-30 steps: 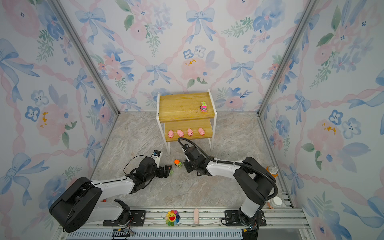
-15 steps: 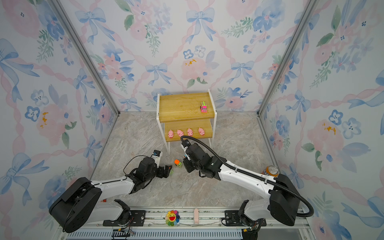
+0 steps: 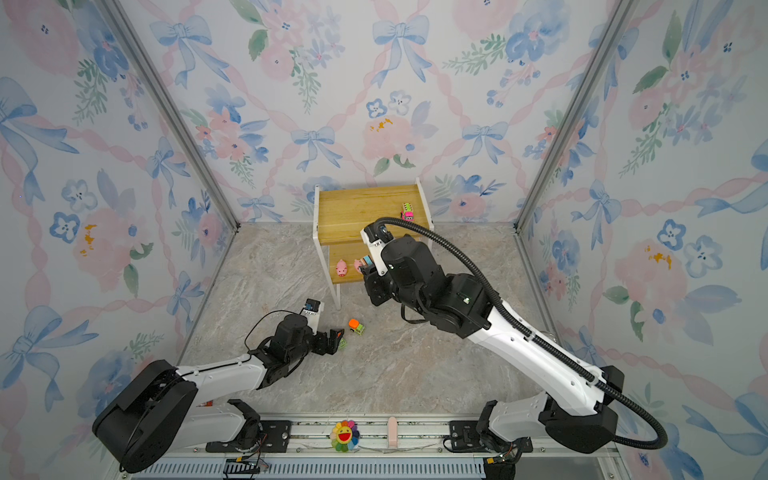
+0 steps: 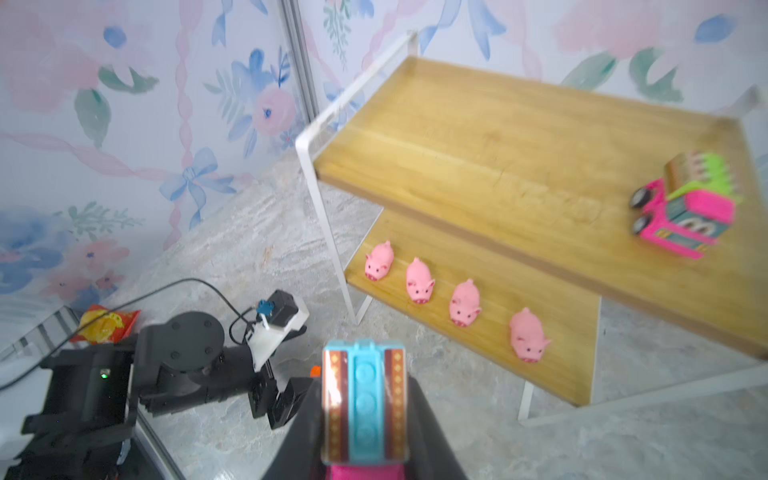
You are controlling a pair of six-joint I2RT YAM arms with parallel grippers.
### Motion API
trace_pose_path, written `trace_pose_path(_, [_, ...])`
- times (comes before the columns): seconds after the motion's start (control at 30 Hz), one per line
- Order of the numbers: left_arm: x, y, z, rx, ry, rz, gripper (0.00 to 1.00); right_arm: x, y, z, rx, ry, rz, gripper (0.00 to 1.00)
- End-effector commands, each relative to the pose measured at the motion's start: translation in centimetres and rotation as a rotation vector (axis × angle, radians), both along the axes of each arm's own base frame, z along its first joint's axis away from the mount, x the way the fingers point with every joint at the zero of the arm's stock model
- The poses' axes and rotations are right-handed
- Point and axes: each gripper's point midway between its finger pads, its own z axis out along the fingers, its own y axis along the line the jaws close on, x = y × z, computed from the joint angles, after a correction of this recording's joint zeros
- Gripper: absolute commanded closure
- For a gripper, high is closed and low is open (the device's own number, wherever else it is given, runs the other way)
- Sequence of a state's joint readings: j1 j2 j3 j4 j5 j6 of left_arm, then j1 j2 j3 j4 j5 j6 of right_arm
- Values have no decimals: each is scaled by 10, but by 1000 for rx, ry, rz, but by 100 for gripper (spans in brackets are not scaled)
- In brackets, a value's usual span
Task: Place and organize the plastic toys onto the shelf
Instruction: 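Lift the pink truck with the right gripper and carry it to the upper shelf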
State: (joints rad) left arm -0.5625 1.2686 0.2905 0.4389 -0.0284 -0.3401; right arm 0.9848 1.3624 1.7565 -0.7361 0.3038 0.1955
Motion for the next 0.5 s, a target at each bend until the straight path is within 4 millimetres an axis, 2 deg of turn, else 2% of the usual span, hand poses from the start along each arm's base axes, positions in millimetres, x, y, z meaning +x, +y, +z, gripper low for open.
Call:
trace_pose_path(0.0, [-4,2,-5,20,12,-5,2,20,-21,19,-61,-22,-78,77])
trace_pose_path(0.13, [-5,2,-5,16,14,-5,2,50,-28,49,-28,-36,-129,77])
trace_pose_path(0.27, [-5,2,-4,12,11,-9,2,75,-36,67,-4,-58,-159,77])
trace_pose_path(0.3, [-5,1,-3,9,8,-10,2,89,-34,60,-13,-42,-175,77])
trace_pose_path(0.47, [-6,1,-1,5,4,-12,2,126,-47,45,28,26,-239,77])
